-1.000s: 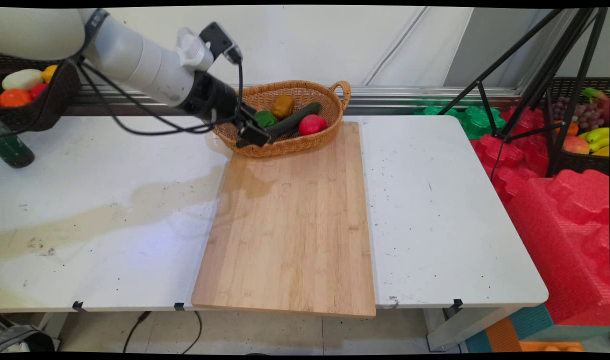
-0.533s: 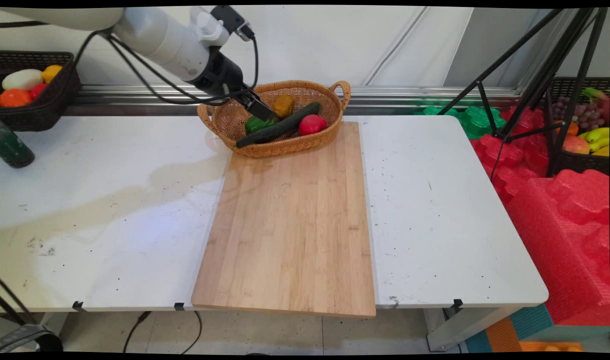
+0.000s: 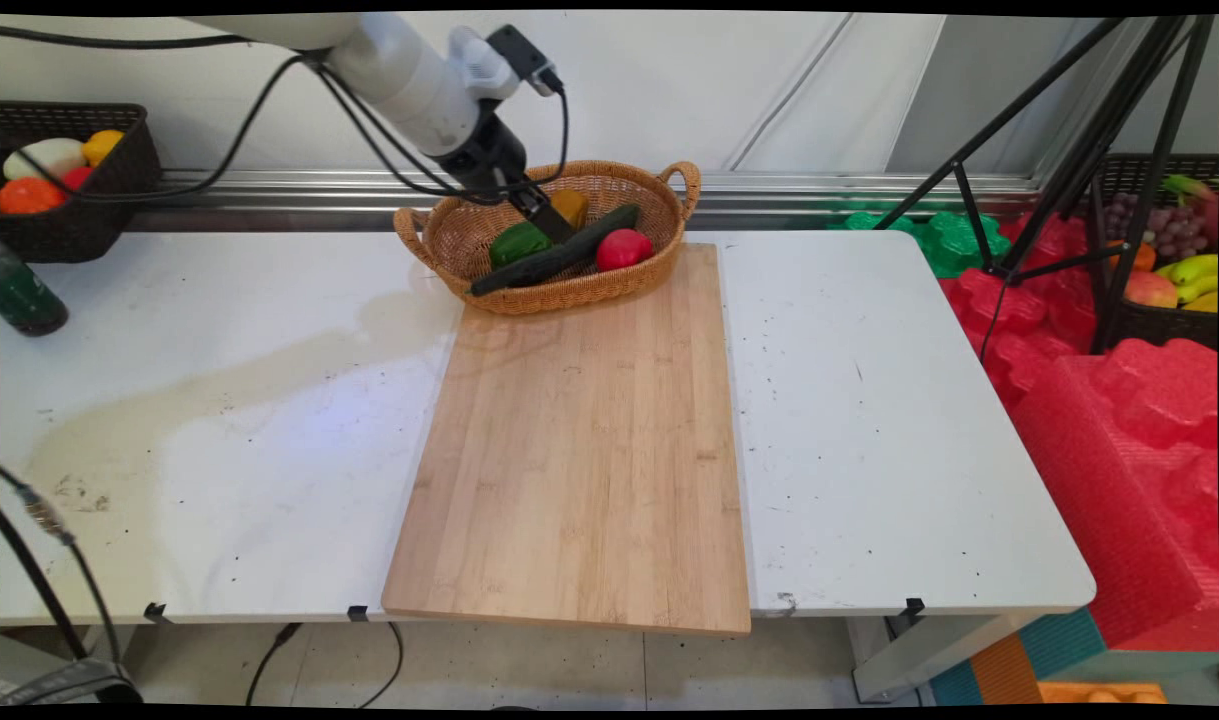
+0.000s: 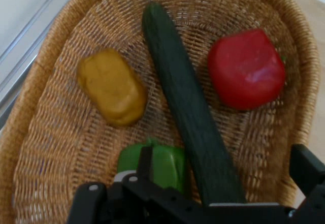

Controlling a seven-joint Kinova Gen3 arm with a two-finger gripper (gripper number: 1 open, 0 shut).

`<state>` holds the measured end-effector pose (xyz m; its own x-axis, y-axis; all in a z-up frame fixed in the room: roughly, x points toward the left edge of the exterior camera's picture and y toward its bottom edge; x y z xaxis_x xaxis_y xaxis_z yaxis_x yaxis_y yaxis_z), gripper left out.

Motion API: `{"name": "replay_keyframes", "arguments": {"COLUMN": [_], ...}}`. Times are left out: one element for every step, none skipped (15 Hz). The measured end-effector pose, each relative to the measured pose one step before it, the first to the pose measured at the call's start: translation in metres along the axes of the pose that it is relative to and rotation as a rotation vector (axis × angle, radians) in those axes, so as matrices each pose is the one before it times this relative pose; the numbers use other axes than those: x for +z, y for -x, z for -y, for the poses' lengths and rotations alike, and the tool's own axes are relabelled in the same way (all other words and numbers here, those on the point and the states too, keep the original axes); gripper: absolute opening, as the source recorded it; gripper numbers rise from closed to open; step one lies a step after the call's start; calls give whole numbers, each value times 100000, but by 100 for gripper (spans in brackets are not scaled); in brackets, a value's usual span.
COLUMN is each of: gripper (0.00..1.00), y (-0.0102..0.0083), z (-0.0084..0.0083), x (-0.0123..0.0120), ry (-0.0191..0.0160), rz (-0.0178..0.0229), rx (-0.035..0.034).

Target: Pick up the cucumber from the vegetable basket

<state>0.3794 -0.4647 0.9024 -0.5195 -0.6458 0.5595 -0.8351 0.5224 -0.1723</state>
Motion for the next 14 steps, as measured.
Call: {"name": "replay_keyframes", "arguments": {"gripper": [100, 100, 100, 100, 100, 100, 100, 100, 100, 100, 100, 100, 100, 100], "y": [-504, -577, -537, -385, -253, -343, -202, -240, -160, -248, -184, -204, -138, -159], "z": [213, 263, 260, 218, 119, 151, 99, 120, 60, 79, 54, 52, 30, 46], "x": [849, 932, 921, 753, 493, 753, 464, 675, 422, 706, 572, 616, 403, 465], "ry": [70, -19, 16, 134, 124, 391, 261, 513, 357, 746, 580, 543, 241, 207], "rz": [1014, 1097, 1124, 1017, 748, 1158, 767, 1243, 827, 1420, 1220, 1427, 1023, 1274], "rx": [818, 796, 680, 661, 527, 919, 613, 970, 710, 1487, 1364, 1761, 1130, 1300]}}
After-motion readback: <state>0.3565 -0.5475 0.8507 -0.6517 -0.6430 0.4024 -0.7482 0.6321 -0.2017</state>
